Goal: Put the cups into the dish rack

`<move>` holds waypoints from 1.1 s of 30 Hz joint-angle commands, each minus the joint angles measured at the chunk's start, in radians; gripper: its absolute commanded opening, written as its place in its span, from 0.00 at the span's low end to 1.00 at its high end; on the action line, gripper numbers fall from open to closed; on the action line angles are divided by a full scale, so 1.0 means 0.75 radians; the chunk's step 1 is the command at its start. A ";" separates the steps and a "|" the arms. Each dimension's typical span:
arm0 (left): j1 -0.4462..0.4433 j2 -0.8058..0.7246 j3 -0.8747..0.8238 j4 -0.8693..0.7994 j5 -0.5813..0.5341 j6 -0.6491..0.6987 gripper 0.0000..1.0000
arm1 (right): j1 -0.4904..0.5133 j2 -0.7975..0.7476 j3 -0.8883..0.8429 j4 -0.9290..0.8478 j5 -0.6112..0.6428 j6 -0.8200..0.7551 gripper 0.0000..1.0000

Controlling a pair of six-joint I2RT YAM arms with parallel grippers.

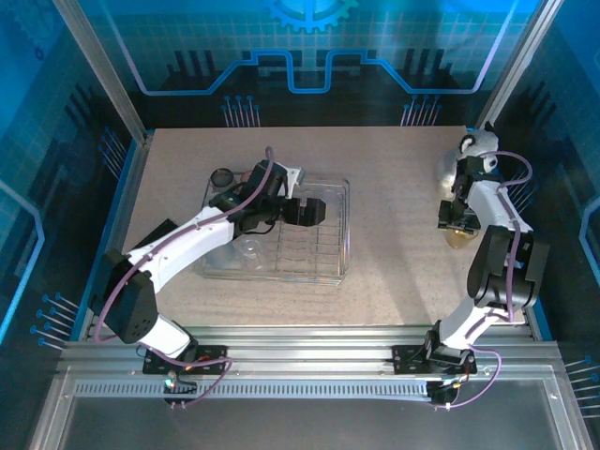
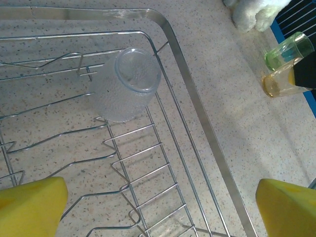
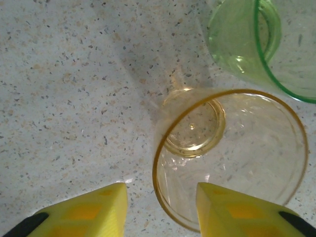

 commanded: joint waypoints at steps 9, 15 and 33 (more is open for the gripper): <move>0.008 0.058 0.063 -0.038 0.023 0.011 0.95 | 0.021 0.091 0.068 0.005 0.026 -0.074 0.32; 0.011 0.005 0.009 -0.004 -0.013 -0.007 0.96 | 0.042 0.084 0.052 0.004 0.008 -0.069 0.22; 0.092 -0.335 -0.254 0.251 -0.066 -0.222 0.99 | 0.180 -0.123 0.191 -0.153 -0.146 0.004 0.00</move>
